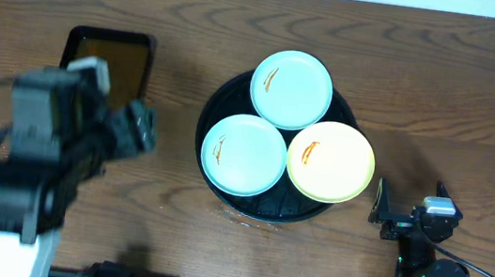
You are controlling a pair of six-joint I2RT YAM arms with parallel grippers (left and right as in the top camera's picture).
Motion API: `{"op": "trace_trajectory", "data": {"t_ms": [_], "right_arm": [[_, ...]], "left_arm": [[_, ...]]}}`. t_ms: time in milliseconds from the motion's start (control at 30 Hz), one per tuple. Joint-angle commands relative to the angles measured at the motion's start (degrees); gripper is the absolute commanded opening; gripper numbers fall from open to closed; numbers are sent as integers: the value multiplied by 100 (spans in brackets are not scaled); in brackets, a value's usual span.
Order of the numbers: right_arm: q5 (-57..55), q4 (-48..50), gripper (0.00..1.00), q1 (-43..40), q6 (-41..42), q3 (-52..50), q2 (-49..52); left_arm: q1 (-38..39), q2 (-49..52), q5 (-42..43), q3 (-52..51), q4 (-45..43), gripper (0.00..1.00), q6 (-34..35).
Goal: Clean dirty plates on tray and stack at the side
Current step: 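Reach the left gripper down into the black tray and grasp the sponge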
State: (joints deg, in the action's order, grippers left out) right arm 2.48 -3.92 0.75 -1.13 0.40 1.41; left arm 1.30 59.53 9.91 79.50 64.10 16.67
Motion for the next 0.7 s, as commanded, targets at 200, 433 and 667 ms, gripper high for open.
{"op": "trace_trajectory", "data": {"t_ms": [200, 433, 667], "right_arm": [[-52, -20, 99, -35, -68, -9, -28], [-55, -22, 99, -35, -68, -9, -28], [-55, -22, 99, -35, -68, -9, -26]], "left_arm": [[-719, 2846, -426, 1696, 511, 80, -590], [-1414, 4065, -511, 1794, 48, 80, -592], [-2057, 5554, -505, 1779, -262, 80, -592]]}}
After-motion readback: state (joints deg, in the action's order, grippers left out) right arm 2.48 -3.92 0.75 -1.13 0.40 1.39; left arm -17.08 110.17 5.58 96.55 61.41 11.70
